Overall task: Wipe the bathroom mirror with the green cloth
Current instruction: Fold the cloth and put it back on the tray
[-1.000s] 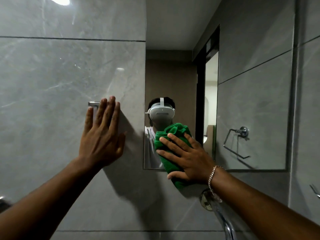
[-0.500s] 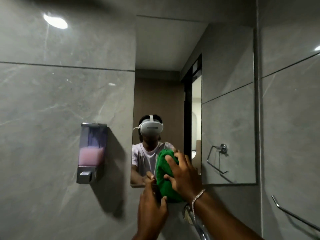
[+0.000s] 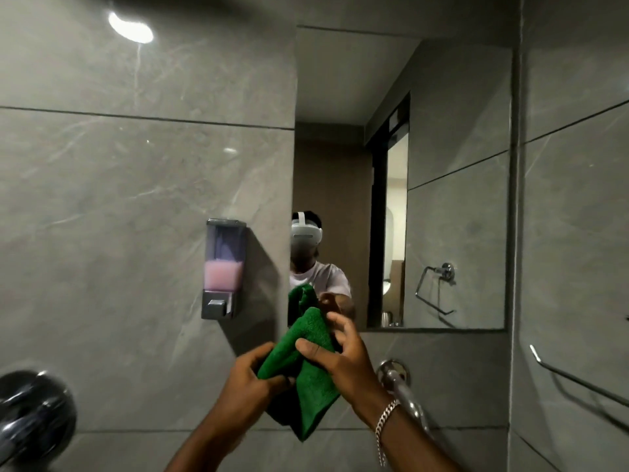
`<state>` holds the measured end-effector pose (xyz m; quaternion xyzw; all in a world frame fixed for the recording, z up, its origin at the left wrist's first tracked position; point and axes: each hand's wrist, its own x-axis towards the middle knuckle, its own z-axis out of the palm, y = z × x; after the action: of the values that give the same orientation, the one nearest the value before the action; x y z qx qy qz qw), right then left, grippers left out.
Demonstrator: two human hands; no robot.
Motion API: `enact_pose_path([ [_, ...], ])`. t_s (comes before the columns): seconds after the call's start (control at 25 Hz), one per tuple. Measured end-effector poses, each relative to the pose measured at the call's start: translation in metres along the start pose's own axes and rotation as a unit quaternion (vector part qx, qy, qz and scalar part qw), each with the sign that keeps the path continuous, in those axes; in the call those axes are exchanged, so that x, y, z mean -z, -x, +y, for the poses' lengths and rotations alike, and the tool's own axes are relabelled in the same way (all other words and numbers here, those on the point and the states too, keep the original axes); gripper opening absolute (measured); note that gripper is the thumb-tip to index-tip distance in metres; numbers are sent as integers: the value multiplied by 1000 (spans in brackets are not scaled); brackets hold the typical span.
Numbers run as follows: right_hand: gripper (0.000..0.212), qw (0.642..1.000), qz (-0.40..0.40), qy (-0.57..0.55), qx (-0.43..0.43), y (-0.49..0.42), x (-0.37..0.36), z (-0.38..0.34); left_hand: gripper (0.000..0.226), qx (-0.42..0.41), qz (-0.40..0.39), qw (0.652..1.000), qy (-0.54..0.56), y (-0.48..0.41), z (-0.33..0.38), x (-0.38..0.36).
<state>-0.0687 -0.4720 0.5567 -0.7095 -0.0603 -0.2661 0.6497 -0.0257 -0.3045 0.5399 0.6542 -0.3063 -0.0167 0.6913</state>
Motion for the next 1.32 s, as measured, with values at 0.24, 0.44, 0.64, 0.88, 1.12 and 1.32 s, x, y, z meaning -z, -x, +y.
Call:
enact_pose_path([
  [0.24,47,975,-134,-102,-147,54,-137,53,41,59,-42,997,39,91,-28,129],
  [0.44,65,945,-211,22,-247,101,-273,119,54,183,21,983,15,166,-82,247],
  [0.64,42,931,-177,12,-320,184,-363,216,49,332,115,934,67,241,-170,322],
  [0.88,31,897,-149,63,-412,264,-405,369,59,473,177,856,108,318,-332,331],
  [1.12,28,842,-204,235,-441,294,-404,485,73,480,250,841,-7,351,-435,295],
  [1.32,36,846,-237,364,-309,330,-397,527,74,468,142,850,-194,391,-480,287],
])
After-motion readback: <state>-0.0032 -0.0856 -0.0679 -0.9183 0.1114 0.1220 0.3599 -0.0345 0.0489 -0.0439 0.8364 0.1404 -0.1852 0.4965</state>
